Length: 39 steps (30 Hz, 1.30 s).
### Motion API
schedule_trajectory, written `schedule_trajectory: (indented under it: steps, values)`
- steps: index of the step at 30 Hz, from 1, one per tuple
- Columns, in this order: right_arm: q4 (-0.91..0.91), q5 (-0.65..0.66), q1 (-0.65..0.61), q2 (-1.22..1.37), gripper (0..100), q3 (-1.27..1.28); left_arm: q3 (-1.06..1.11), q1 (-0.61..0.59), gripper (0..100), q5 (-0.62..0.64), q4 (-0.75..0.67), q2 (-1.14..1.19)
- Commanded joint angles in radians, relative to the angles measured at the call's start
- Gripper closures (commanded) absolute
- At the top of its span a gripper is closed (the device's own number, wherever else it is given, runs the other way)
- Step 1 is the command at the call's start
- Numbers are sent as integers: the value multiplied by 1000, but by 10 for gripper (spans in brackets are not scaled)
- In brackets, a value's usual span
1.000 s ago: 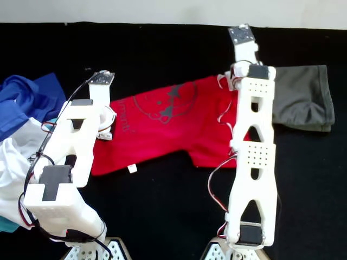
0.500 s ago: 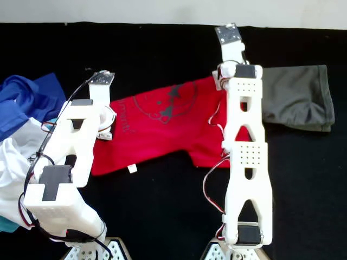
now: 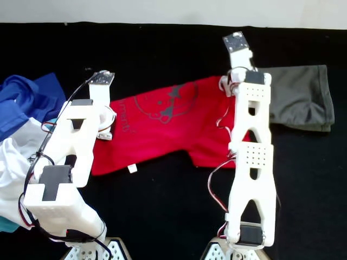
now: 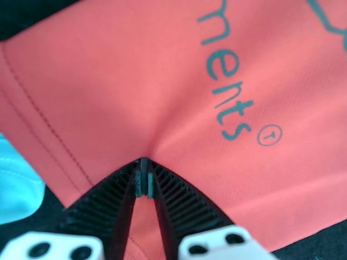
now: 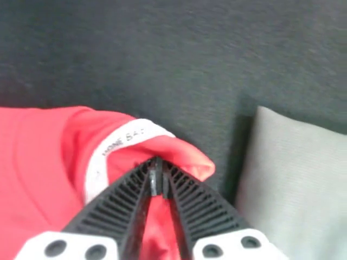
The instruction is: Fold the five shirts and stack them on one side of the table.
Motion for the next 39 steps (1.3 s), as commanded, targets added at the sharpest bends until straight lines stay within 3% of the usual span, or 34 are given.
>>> schedule_trajectory:
  steps: [1, 10, 17, 24, 33, 39]
  values:
    - [-15, 9, 74, -13, 990, -76, 2, 2, 991, 8, -18, 8]
    - [31, -25, 76, -15, 990, -237, 4, 2, 991, 8, -18, 8]
    - [302, -52, 68, -114, 983, -289, 5, 1, 991, 48, -26, 8]
    - [549, -48, 61, -297, 878, -289, 5, 1, 991, 51, -26, 8]
    - [562, -51, 62, -529, 877, -282, 5, 1, 991, 52, -26, 8]
    - [564, -51, 62, -831, 877, 64, 5, 1, 991, 52, -26, 8]
